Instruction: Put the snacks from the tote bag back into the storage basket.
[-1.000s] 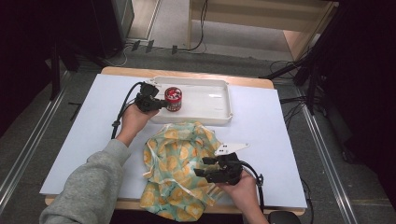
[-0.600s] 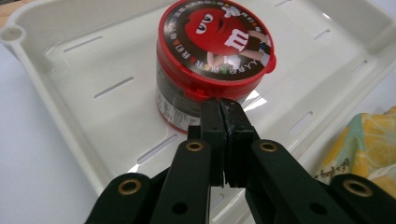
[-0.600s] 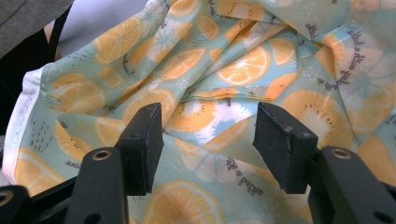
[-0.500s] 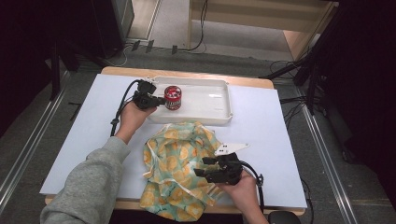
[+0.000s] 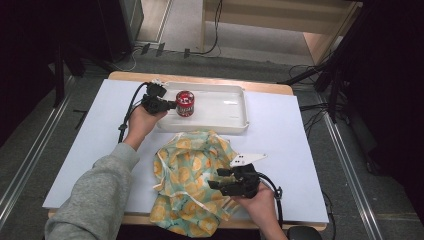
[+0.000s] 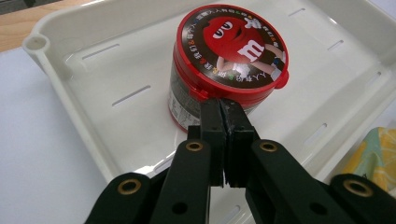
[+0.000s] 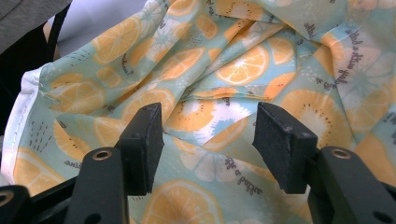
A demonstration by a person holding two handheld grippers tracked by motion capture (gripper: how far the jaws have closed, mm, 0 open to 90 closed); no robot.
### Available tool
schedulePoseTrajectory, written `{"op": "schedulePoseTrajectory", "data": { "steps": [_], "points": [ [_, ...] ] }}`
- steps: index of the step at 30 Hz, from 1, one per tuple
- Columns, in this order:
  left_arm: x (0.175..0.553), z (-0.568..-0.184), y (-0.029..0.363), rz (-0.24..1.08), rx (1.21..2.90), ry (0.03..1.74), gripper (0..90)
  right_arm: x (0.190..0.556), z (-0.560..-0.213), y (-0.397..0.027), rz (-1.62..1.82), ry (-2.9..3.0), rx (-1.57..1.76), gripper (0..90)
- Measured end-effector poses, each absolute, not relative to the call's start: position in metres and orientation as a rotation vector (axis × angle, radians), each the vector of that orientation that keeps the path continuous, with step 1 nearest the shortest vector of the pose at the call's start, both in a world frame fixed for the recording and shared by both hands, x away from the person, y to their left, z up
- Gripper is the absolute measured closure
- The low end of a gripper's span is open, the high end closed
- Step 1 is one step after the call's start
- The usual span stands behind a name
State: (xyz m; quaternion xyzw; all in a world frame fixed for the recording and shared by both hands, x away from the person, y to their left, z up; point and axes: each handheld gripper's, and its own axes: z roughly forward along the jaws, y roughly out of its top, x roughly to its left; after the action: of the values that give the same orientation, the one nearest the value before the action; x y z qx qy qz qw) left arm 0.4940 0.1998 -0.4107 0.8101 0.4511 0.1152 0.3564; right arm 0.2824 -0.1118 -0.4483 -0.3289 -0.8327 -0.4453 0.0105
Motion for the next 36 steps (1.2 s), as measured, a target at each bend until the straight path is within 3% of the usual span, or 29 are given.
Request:
{"op": "schedulePoseTrajectory", "data": {
  "steps": [24,36],
  "points": [
    [0.501,-0.413,0.209,0.264,2.078,1.178,87.1,0.281,-0.448,-0.114,-1.397,-2.594,-1.037,43.5],
    [0.491,-0.404,0.207,0.195,2.108,1.157,73.5,0.282,-0.449,-0.114,-1.397,-2.594,-1.036,43.4]
  ]
}}
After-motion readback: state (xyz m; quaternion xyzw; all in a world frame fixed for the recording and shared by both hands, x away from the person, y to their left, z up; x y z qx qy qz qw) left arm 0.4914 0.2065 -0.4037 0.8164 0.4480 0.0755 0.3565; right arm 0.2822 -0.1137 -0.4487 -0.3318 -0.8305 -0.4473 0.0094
